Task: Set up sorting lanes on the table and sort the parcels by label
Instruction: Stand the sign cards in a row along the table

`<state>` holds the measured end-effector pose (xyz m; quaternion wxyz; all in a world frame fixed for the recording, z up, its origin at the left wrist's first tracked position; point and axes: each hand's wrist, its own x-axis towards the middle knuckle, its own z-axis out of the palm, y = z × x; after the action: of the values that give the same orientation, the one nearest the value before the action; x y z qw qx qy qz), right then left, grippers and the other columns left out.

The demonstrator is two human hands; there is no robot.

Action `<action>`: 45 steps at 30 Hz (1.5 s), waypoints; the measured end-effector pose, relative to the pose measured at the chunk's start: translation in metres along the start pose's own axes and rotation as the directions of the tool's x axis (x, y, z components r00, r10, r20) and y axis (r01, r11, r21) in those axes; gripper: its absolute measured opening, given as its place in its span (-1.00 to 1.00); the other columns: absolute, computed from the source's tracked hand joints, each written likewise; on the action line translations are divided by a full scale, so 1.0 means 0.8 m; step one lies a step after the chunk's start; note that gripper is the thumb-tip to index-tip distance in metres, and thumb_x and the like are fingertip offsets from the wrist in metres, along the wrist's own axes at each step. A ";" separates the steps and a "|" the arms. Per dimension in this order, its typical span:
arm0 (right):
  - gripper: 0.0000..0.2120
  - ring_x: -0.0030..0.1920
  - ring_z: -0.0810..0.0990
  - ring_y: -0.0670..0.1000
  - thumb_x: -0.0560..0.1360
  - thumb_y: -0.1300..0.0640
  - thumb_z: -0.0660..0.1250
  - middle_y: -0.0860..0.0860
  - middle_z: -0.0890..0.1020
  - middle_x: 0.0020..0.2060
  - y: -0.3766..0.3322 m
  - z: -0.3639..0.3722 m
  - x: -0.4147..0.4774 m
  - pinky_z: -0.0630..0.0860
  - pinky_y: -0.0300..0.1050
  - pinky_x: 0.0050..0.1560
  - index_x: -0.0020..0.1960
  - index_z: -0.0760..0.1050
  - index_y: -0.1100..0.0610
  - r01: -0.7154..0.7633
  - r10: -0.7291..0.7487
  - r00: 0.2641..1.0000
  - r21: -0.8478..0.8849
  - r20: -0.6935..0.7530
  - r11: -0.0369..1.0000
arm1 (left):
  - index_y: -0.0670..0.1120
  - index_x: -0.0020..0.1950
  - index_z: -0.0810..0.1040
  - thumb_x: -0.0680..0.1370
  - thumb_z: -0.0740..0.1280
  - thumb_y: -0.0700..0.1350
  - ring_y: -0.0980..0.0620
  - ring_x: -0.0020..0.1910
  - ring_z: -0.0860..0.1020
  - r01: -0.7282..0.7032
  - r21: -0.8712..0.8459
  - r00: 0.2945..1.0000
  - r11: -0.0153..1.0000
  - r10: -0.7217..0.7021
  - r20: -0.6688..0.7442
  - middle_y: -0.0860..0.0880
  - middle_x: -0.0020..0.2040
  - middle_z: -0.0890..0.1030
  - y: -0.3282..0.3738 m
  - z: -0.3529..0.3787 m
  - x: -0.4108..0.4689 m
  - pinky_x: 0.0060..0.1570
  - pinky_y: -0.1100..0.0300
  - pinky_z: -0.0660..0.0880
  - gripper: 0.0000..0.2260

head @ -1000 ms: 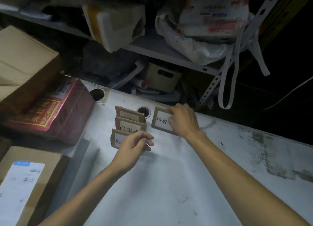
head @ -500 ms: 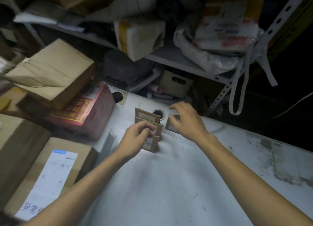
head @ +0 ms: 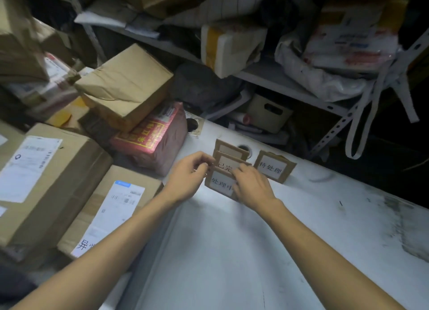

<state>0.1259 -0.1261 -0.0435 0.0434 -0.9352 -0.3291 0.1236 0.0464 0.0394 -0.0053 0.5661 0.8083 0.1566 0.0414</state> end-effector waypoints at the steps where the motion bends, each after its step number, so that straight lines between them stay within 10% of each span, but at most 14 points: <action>1: -0.72 0.21 0.48 0.11 0.61 0.16 0.23 0.08 0.53 0.21 0.000 0.002 -0.002 0.52 0.00 0.09 0.30 0.49 0.14 -0.011 0.012 1.000 0.033 -0.017 0.999 | 0.00 0.01 0.58 0.56 0.18 -0.34 0.06 -0.03 0.63 -0.029 0.043 1.000 0.999 0.030 -0.008 0.04 -0.04 0.65 -0.001 0.002 -0.005 -0.01 0.27 0.53 -0.72; 4: -0.81 0.13 0.51 0.09 0.60 0.18 0.28 0.06 0.60 0.11 0.005 -0.005 -0.012 0.51 -0.04 0.07 0.17 0.58 0.13 -0.014 0.023 0.999 0.174 -0.046 0.985 | -0.05 0.24 0.55 0.56 0.22 -0.30 0.10 0.10 0.56 -0.103 0.199 0.995 0.975 0.102 0.013 0.05 0.17 0.57 -0.005 0.007 -0.013 0.09 0.40 0.47 -0.69; 7: -0.87 0.01 0.53 0.03 0.59 0.12 0.34 0.02 0.63 0.00 0.018 -0.030 -0.029 0.44 -0.11 -0.02 0.07 0.62 0.14 -0.018 0.027 0.999 0.272 -0.031 0.962 | -0.01 0.37 0.48 0.54 0.29 -0.22 0.05 0.21 0.49 -0.086 0.312 0.996 0.946 0.088 0.007 0.03 0.29 0.50 -0.005 0.016 -0.011 0.22 0.11 0.48 -0.61; 13: -0.83 0.00 0.54 -0.01 0.58 0.06 0.36 -0.06 0.62 -0.02 0.069 -0.107 -0.080 0.56 0.00 -0.01 0.15 0.63 0.01 -0.085 0.124 0.989 0.374 -0.082 0.924 | 0.00 0.21 0.60 0.50 0.36 -0.26 0.08 -0.04 0.63 -0.073 0.204 0.996 0.976 0.059 0.072 0.02 0.07 0.66 0.047 0.058 0.000 0.04 0.10 0.59 -0.69; 30: -0.74 0.10 0.54 -0.12 0.59 0.14 0.37 -0.06 0.62 0.11 0.282 -0.102 -0.158 0.46 -0.38 -0.22 0.27 0.56 0.04 -0.321 0.435 0.897 0.565 -0.075 0.760 | -0.10 0.32 0.50 0.59 0.30 -0.19 -0.04 0.04 0.63 -0.063 0.114 0.975 0.991 0.037 0.220 -0.11 0.16 0.63 0.105 0.297 0.027 0.03 0.00 0.63 -0.71; 37: -0.78 0.18 0.61 -0.02 0.59 0.16 0.35 0.01 0.67 0.13 0.331 -0.025 -0.137 0.62 -0.14 0.06 0.22 0.60 0.03 -0.313 0.453 0.887 0.599 -0.093 0.737 | -0.12 0.30 0.50 0.62 0.24 -0.20 0.05 0.00 0.57 -0.133 0.197 0.979 0.971 0.098 0.177 0.00 0.06 0.58 0.053 0.363 0.052 -0.22 0.45 0.50 -0.74; 45: -0.72 0.16 0.57 -0.06 0.62 0.17 0.31 0.01 0.63 0.19 0.340 0.000 -0.128 0.56 -0.24 0.03 0.31 0.55 0.06 -0.284 0.422 0.901 0.604 -0.096 0.745 | -0.12 0.29 0.49 0.62 0.22 -0.21 0.14 -0.09 0.55 -0.115 0.202 0.978 0.973 0.076 0.192 -0.01 0.04 0.59 0.024 0.374 0.067 -0.22 0.47 0.48 -0.75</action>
<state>0.2133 -0.4027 -0.0669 0.3370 -0.9305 -0.0847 0.1157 0.1740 -0.2205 -0.1000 0.4861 0.8710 0.0683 -0.0227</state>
